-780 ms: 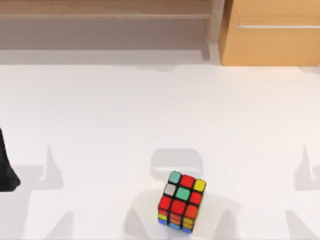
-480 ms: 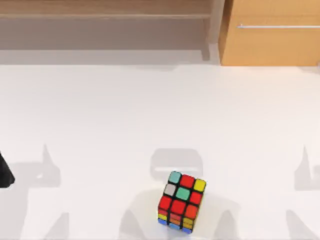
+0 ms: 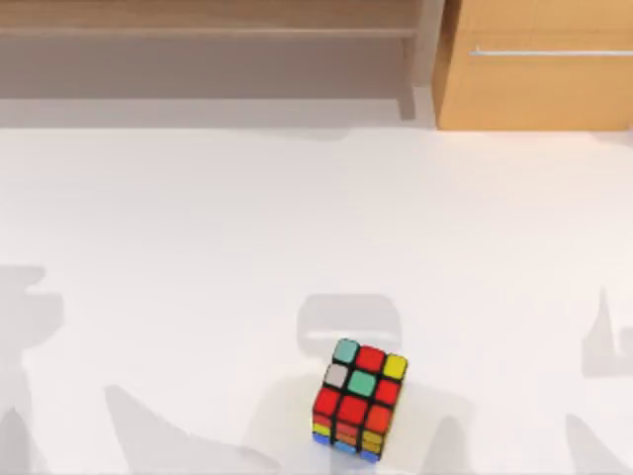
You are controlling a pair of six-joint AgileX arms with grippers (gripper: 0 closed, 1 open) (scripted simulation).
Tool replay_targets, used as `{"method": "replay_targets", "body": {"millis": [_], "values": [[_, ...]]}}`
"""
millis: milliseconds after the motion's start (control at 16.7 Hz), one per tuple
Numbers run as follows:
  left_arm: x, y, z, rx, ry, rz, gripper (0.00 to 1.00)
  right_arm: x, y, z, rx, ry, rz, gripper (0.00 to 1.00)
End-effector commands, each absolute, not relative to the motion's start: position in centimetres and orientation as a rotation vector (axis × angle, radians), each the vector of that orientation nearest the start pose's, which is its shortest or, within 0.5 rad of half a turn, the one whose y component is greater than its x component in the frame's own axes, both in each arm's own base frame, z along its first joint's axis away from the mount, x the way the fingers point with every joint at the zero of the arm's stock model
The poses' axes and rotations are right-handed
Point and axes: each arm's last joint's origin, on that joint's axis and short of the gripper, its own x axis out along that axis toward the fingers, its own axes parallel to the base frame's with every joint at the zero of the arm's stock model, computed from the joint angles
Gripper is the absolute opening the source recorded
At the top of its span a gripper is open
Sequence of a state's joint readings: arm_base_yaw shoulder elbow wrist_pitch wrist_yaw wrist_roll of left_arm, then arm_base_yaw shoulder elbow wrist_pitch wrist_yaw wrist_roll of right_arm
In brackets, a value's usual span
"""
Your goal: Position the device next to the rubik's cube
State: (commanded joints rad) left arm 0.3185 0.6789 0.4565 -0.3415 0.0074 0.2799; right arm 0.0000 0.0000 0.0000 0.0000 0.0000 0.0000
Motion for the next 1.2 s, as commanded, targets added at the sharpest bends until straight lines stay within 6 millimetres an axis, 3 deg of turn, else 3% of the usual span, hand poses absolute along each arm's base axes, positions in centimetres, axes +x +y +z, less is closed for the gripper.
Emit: {"method": "replay_targets", "body": {"millis": [180, 360, 720, 900, 1200], "values": [[18.0, 8.7, 21.4, 0.167, 0.912, 0.241, 1.0, 10.6, -0.1, 16.0, 0.0, 0.0, 0.0, 1.0], [20.5, 13.3, 19.6, 0.107, 1.198, 0.211, 1.0, 10.6, -0.1, 16.0, 0.0, 0.0, 0.0, 1.0], [22.4, 21.6, 15.4, -0.046, 1.505, 0.113, 1.0, 10.6, -0.1, 16.0, 0.0, 0.0, 0.0, 1.0], [22.4, 23.7, 14.7, -0.08, 1.538, 0.096, 1.0, 10.6, -0.1, 16.0, 0.0, 0.0, 0.0, 1.0], [22.4, 24.1, 14.6, -0.085, 1.541, 0.094, 1.0, 10.6, -0.1, 16.0, 0.0, 0.0, 0.0, 1.0]]}}
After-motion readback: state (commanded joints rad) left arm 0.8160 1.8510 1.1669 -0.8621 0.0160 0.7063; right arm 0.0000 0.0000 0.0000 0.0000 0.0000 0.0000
